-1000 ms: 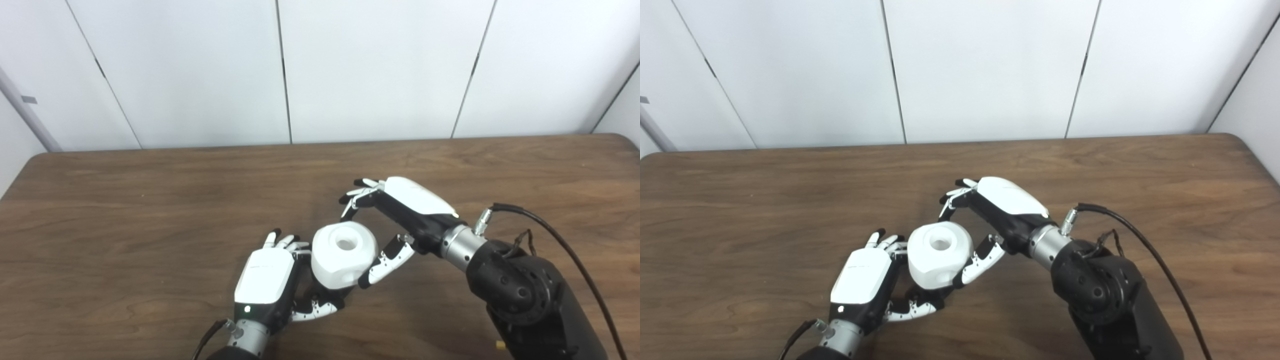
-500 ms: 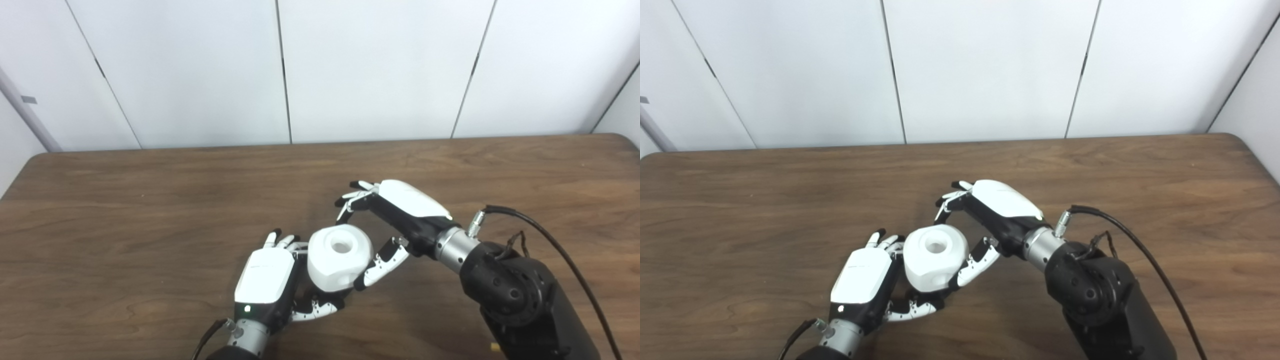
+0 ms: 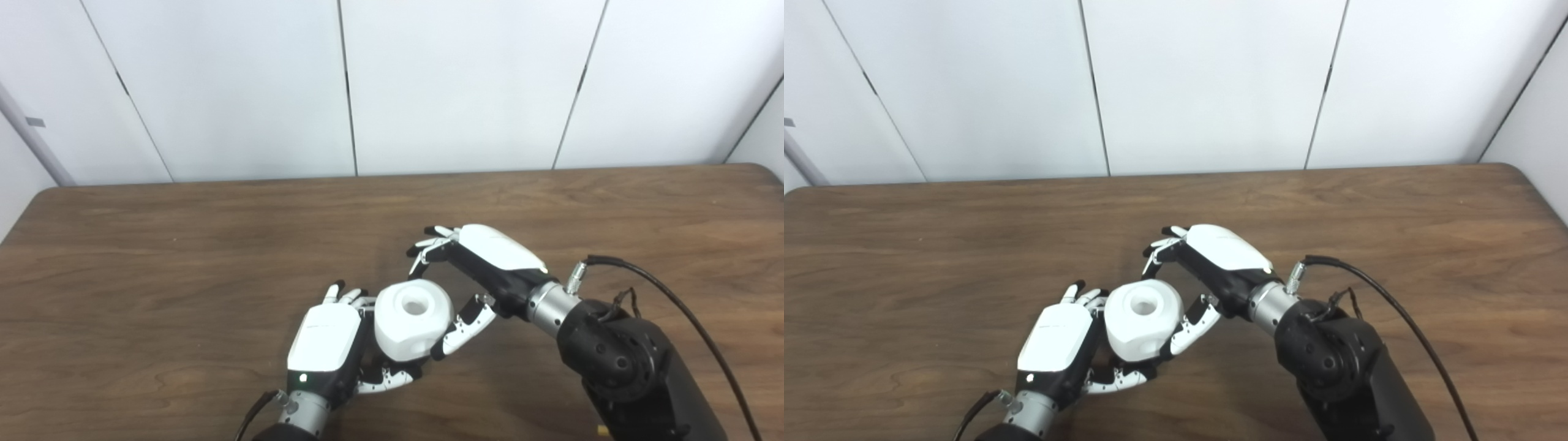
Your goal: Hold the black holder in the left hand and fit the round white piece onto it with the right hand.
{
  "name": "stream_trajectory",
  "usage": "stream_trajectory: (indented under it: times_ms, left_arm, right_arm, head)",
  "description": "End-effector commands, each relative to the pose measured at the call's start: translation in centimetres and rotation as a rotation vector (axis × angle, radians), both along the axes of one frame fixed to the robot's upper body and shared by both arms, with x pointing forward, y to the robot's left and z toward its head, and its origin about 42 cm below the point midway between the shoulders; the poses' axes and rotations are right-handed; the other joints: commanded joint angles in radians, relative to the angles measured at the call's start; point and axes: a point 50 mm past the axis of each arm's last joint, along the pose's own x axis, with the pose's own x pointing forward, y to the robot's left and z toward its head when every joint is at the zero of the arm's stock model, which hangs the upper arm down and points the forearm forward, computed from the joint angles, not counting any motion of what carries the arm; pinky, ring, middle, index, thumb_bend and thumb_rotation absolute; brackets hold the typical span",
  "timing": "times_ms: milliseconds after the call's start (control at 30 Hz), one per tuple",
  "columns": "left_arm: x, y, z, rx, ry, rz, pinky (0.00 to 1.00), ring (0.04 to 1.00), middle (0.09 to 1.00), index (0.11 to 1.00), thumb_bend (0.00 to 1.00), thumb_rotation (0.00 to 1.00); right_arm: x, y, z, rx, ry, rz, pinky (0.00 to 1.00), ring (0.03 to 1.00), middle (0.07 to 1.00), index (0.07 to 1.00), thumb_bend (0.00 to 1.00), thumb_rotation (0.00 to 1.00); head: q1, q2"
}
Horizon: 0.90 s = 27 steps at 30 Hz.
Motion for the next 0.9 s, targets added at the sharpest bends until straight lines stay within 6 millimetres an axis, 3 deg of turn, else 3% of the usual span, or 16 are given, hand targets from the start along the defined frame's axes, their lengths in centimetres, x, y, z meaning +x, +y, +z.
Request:
stream_trajectory:
  times_ms: [0, 867]
  left_arm:
    - [-0.63, -0.39, -0.61, 0.029, 0.055, -0.040, 1.00, 0.880, 0.778, 0.486, 0.52, 0.05]
    - [-0.67, -0.29, -0.46, 0.033, 0.061, -0.041, 1.00, 0.886, 0.781, 0.486, 0.52, 0.05]
  right_arm:
    - [0.12, 0.28, 1.35, 0.011, -0.086, 0.013, 1.00, 0.974, 0.844, 0.483, 0.52, 0.13]
    - [-0.08, 0.14, 0.53, -0.009, -0.070, 0.014, 1.00, 0.975, 0.845, 0.489, 0.52, 0.14]
  head:
    - [0.000, 0.003]
    - [-0.010, 0.001]
